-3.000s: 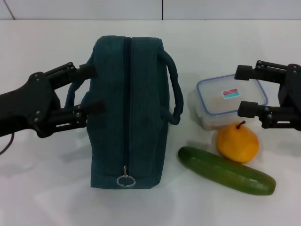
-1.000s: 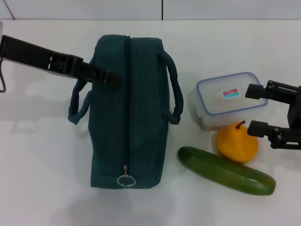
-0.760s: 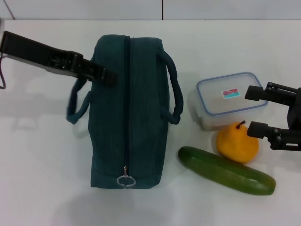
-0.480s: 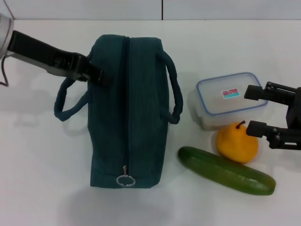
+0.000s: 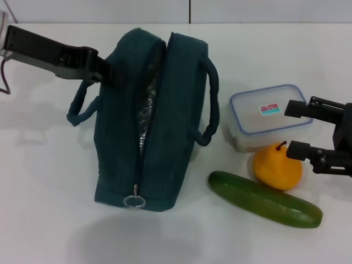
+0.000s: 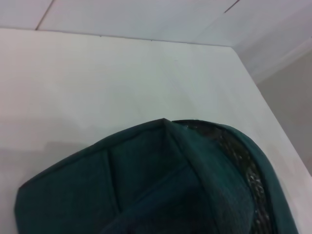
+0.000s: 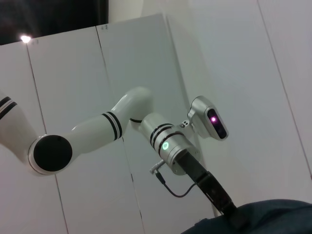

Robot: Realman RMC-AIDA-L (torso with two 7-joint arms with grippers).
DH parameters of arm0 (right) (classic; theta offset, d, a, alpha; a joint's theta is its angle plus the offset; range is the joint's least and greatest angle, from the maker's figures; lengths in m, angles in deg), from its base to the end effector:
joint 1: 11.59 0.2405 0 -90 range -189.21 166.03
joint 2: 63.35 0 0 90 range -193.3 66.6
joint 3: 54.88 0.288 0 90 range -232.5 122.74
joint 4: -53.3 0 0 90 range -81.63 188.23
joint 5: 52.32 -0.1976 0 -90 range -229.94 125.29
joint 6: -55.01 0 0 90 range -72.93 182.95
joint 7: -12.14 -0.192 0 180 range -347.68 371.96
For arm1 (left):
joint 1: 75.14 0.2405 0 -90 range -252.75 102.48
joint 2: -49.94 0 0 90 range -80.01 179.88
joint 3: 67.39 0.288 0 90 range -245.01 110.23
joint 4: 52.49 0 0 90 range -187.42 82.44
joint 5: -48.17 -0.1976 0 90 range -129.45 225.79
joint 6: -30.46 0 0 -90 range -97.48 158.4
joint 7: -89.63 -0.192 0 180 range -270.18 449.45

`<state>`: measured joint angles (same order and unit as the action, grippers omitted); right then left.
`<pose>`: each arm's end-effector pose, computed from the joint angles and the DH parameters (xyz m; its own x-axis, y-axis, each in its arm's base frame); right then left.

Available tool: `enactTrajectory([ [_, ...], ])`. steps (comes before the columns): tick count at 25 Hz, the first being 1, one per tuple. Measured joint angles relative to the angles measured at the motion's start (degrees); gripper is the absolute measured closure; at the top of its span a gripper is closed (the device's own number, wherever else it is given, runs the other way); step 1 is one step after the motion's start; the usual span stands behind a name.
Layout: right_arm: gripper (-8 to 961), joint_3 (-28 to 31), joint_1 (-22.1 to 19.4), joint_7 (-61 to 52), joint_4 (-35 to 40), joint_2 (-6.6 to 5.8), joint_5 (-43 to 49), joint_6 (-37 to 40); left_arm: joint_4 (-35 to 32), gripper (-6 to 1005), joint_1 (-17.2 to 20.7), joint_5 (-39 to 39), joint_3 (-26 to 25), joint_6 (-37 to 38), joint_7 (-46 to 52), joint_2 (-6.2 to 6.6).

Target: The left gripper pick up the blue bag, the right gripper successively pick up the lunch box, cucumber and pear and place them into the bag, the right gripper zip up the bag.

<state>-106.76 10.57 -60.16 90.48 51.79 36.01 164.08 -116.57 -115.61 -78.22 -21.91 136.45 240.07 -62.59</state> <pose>0.2259 0.2857 -0.0074 0.6354 -0.1515 -0.7571 -0.2362 -0.9717 -0.0037 -0.1963 0.3815 0.0236 0.4493 0.8735 0.1873 0.8867 -0.4616 0.0255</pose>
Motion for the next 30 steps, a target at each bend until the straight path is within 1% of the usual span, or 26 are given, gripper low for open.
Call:
enactTrajectory([
  [7,170,1.1,0.5,0.0,-3.4,0.00,-1.2,-0.3,0.7,953,0.3,0.0,-0.1,0.0,-0.3,0.09],
  [10,171,2.6,0.2,0.0,-8.8,0.04,-6.6,-0.6,0.7,953,0.7,0.1,-0.1,0.0,-0.3,0.08],
  [12,171,5.1,-0.1,-0.2,-13.8,0.05,-10.3,-2.9,0.7,952,1.1,0.2,-0.2,0.0,-0.4,0.04],
  [15,171,9.4,-0.2,-0.3,-20.5,0.06,-13.4,-7.1,0.4,952,1.8,0.4,-0.5,0.0,-0.8,-0.11],
  [16,171,9.4,-0.2,-0.3,-20.5,0.06,-13.4,-7.1,0.3,952,1.9,0.4,-1.0,-0.1,-1.0,-0.22],
  [17,171,13.6,-0.4,-0.4,-26.8,0.11,-15.9,-11.4,0.3,952,2.0,0.4,-1.4,-0.1,-1.2,-0.31],
  [19,171,15.4,-0.5,-0.4,-29.3,0.15,-16.6,-13.2,0.4,953,2.4,0.9,-2.8,-0.1,-1.7,-0.52],
  [23,171,20.4,-0.7,-1.8,-35.2,0.26,-17.7,-19.4,0.6,953,3.3,3.2,-4.8,-0.3,-2.4,-1.02],
  [26,178,21.6,-0.5,-5.5,-37.6,0.42,-17.9,-25.6,0.7,953,3.6,4.5,-4.9,-0.4,-3.4,-1.13],
  [30,193,21.1,0.5,-12.6,-38.7,0.73,-17.5,-34.2,0.9,952,3.8,4.7,-4.9,-0.4,-4.4,-1.20],
])
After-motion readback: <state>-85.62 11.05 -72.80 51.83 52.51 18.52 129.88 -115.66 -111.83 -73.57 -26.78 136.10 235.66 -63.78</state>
